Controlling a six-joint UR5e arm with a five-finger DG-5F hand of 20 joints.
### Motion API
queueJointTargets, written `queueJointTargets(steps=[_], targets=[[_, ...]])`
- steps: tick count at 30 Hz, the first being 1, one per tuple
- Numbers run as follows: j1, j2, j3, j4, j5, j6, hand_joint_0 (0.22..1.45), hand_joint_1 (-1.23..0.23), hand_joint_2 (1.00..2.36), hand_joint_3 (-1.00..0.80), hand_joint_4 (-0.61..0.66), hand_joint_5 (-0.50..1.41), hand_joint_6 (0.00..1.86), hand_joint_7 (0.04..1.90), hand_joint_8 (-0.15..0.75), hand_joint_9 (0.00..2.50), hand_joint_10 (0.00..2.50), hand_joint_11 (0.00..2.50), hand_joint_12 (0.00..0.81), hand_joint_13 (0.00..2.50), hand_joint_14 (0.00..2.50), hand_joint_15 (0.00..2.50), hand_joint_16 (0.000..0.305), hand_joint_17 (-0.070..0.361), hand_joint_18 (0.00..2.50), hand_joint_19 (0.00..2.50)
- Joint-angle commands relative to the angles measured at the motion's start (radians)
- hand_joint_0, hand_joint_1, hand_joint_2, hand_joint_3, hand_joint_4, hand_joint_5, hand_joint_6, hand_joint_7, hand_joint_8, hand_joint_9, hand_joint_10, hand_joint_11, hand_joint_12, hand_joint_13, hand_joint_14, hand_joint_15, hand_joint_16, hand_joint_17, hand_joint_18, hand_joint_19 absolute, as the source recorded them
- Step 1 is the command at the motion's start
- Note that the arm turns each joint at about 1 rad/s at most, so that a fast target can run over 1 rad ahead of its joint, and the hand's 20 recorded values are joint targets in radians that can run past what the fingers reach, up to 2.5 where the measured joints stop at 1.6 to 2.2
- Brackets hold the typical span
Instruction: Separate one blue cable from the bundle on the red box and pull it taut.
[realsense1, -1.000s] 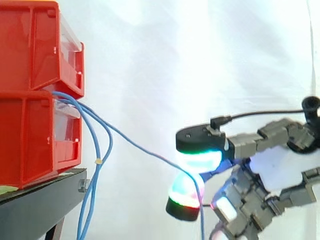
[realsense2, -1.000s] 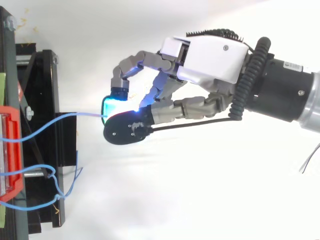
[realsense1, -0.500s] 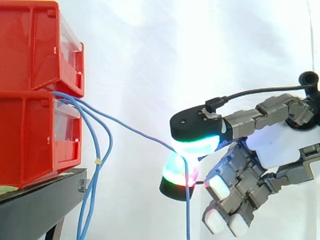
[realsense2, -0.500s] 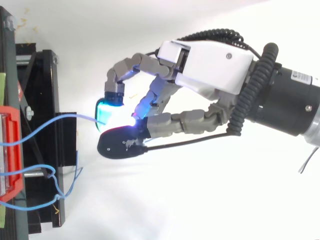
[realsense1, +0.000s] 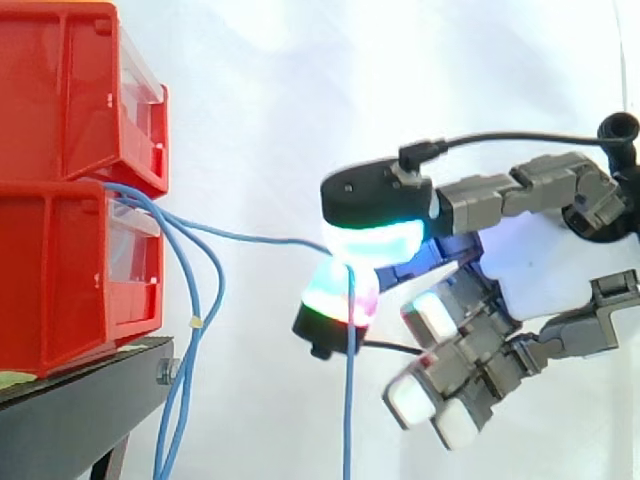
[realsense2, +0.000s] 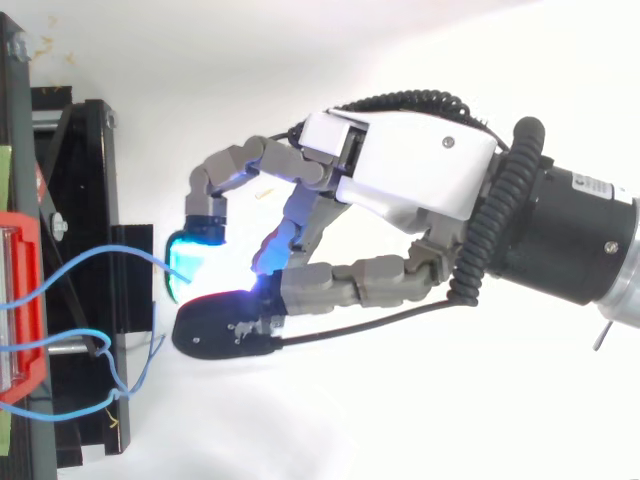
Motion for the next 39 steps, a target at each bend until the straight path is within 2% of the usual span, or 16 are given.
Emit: queueJointTargets(steps=[1,3,4,6,10,12,13,14,16,18,20,23,28,39], targets=[[0.002,0.0,0.0,0.041,-0.004,0.053,0.55,-0.87,1.38,0.16,-0.28,-0.03,0.9,1.28,0.279,1.41,0.01,0.41,0.383,1.13,0.01,0.37,0.054,0.121,1.05,0.35],[0.002,0.0,0.0,0.068,-0.007,0.076,0.59,-0.89,1.34,0.2,-0.33,-0.03,0.91,1.3,0.265,1.4,0.01,0.42,0.377,1.12,0.02,0.38,0.051,0.115,1.03,0.37],[0.002,0.0,0.0,0.078,-0.007,0.08,0.59,-0.9,1.36,0.18,-0.34,-0.04,0.91,1.29,0.265,1.41,0.01,0.43,0.376,1.12,0.02,0.39,0.051,0.115,1.03,0.38],[0.002,0.0,-0.002,0.104,-0.014,0.097,0.59,-0.89,1.32,0.18,-0.33,-0.04,0.91,1.23,0.261,1.39,0.02,0.43,0.373,1.11,0.02,0.39,0.051,0.114,1.02,0.39],[0.002,0.0,-0.016,0.125,-0.022,0.1,0.55,-0.86,1.26,0.05,-0.16,-0.05,0.9,1.16,0.282,1.33,0.01,0.42,0.398,1.06,0.01,0.39,0.054,0.122,1.01,0.41],[0.002,0.0,-0.043,0.151,-0.022,0.103,0.54,-0.85,1.22,0.03,-0.11,-0.06,0.9,1.16,0.284,1.32,0.02,0.41,0.405,1.04,0.02,0.39,0.055,0.124,1.0,0.42],[0.002,0.0,-0.052,0.165,-0.022,0.103,0.56,-0.84,1.1,0.03,-0.07,-0.06,0.9,1.14,0.283,1.3,0.01,0.41,0.408,1.03,0.01,0.39,0.055,0.124,0.99,0.43],[0.002,0.0,-0.091,0.234,-0.024,0.108,0.56,-0.83,1.04,0.03,-0.05,-0.06,0.9,1.13,0.287,1.3,0.01,0.42,0.41,1.04,0.01,0.39,0.056,0.125,0.99,0.43],[0.002,0.0,-0.112,0.282,-0.028,0.111,0.57,-0.81,1.0,0.0,-0.01,-0.06,0.89,1.13,0.292,1.28,0.02,0.41,0.413,1.02,0.01,0.39,0.056,0.127,0.99,0.44],[0.002,0.0,-0.157,0.391,-0.034,0.116,0.56,-0.79,1.0,-0.03,-0.01,-0.07,0.89,1.12,0.295,1.28,0.01,0.41,0.415,1.02,0.01,0.39,0.057,0.127,0.99,0.43],[0.002,0.0,-0.183,0.447,-0.041,0.116,0.55,-0.78,1.0,-0.07,0.0,-0.07,0.89,1.11,0.293,1.27,0.01,0.41,0.408,1.01,0.01,0.39,0.056,0.127,0.98,0.44],[0.002,0.0,-0.192,0.496,-0.044,0.116,0.55,-0.76,1.01,-0.09,0.01,-0.07,0.89,1.11,0.286,1.27,0.02,0.42,0.411,1.01,0.02,0.4,0.055,0.125,0.97,0.45],[0.002,0.0,-0.192,0.487,-0.048,0.117,0.55,-0.73,1.01,-0.18,0.01,-0.07,0.89,1.07,0.271,1.25,0.02,0.43,0.391,0.99,0.02,0.4,0.052,0.116,0.93,0.48],[0.002,0.0,-0.192,0.487,-0.048,0.114,0.53,-0.7,1.01,-0.31,0.02,-0.08,0.88,1.13,0.239,1.24,0.02,0.47,0.349,0.96,0.02,0.44,0.043,0.096,0.85,0.55]])
